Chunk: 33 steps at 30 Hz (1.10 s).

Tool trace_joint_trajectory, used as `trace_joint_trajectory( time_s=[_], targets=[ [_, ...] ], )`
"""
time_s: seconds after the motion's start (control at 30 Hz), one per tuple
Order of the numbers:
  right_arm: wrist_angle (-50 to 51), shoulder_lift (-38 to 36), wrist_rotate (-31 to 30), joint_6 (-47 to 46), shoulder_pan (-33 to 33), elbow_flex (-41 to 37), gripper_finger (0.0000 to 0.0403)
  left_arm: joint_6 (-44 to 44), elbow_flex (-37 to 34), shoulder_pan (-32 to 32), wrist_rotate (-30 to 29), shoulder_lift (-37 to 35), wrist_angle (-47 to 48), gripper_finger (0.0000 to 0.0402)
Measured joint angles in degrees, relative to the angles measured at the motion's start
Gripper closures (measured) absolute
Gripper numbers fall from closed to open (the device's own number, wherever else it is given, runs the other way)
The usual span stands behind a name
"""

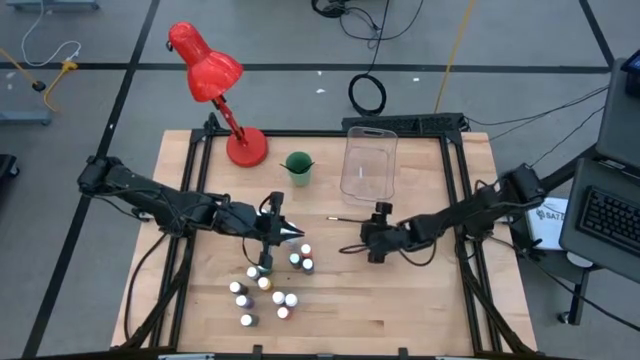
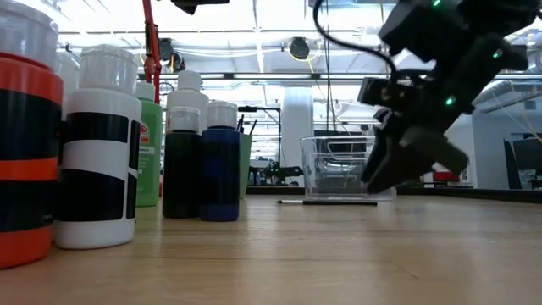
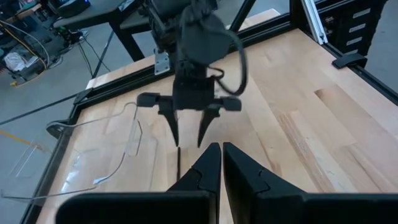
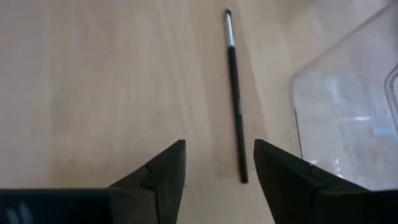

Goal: Pick & Place Paint Supplies
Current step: Put the silver paintbrush into the green cup

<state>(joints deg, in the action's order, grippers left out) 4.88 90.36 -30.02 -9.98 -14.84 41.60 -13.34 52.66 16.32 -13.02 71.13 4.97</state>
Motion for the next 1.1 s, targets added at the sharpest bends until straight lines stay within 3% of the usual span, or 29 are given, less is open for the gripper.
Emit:
trace_joint_trajectory(
  time_s=[0.2, 0.6, 1.1],
  targets=[
    [0.06, 1.7, 0.9, 0.88, 4.02, 0.0, 0.0228, 0.13, -0.01, 0.0, 0.0, 0.0, 0.46, 0.038],
    [-0.51, 3.79, 14.06, 4.54, 9.39, 0.17, 0.0259, 0.59, -0.03, 0.0, 0.07, 0.0, 2.73, 0.038],
    [0.79, 3.98, 29.64, 6.8, 9.68, 0.11, 0.035, 0.59, -0.04, 0.0, 0.04, 0.0, 2.75, 0.038]
  ],
)
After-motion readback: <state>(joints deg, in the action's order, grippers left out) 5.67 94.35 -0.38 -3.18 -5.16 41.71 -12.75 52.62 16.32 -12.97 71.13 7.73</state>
